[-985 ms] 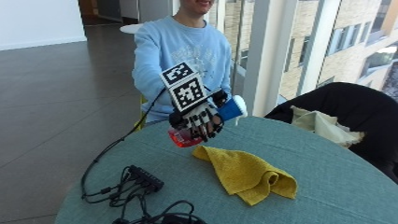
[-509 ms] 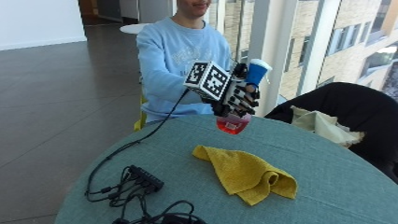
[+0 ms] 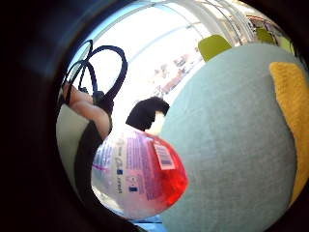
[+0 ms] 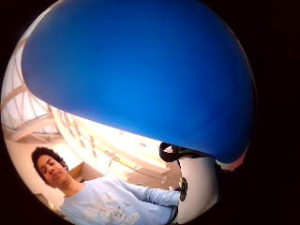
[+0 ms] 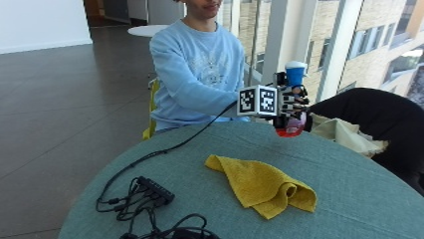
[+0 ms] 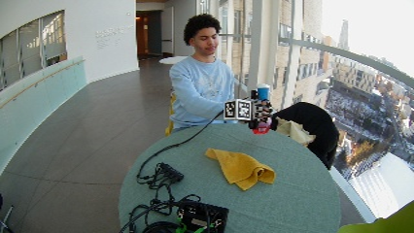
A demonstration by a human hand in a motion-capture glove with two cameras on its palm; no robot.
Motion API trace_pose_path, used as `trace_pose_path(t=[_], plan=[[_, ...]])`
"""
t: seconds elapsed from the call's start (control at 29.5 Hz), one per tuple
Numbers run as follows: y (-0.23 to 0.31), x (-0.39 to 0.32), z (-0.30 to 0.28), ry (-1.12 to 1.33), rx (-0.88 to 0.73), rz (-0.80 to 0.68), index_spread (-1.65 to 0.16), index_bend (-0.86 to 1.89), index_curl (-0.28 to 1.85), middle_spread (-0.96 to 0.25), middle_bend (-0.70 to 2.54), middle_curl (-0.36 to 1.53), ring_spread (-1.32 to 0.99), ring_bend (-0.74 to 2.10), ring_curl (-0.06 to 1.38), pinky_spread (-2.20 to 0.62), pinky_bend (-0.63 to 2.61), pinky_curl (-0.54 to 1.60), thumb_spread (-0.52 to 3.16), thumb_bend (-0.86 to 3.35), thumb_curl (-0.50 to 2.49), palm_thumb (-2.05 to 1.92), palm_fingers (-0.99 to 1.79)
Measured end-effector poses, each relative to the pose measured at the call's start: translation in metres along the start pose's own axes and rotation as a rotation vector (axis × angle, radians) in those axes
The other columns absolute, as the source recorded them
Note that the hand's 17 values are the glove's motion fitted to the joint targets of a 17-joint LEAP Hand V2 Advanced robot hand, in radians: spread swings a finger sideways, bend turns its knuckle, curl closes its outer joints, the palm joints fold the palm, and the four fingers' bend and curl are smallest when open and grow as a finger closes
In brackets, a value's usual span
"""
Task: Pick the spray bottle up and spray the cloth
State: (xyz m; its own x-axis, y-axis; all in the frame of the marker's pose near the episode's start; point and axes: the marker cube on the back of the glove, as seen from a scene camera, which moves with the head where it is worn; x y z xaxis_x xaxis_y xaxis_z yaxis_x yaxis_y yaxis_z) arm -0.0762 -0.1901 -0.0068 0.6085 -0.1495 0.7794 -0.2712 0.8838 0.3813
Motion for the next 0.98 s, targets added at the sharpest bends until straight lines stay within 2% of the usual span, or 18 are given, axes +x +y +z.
trace_pose_path(t=[0.31, 0.81, 0.98], plan=[[0.008, 0.016, 0.033, -0.003, -0.037, -0.006, -0.22, 0.12, 0.31, -0.1, 0.35, 0.46, -0.08, 0.58, 0.39, -0.16, 0.52, 0.41, 0.78, -0.03, 0.63, 0.87, 1.18], [0.013, 0.024, 0.04, 0.021, -0.074, 0.012, -0.23, 0.12, 0.31, -0.1, 0.35, 0.46, -0.08, 0.57, 0.39, -0.16, 0.5, 0.41, 0.84, -0.03, 0.6, 0.86, 1.18], [0.018, 0.024, 0.03, 0.05, -0.102, 0.007, -0.26, 0.1, 0.3, -0.09, 0.34, 0.46, -0.09, 0.56, 0.39, -0.13, 0.46, 0.4, 0.93, -0.04, 0.56, 0.8, 1.09]])
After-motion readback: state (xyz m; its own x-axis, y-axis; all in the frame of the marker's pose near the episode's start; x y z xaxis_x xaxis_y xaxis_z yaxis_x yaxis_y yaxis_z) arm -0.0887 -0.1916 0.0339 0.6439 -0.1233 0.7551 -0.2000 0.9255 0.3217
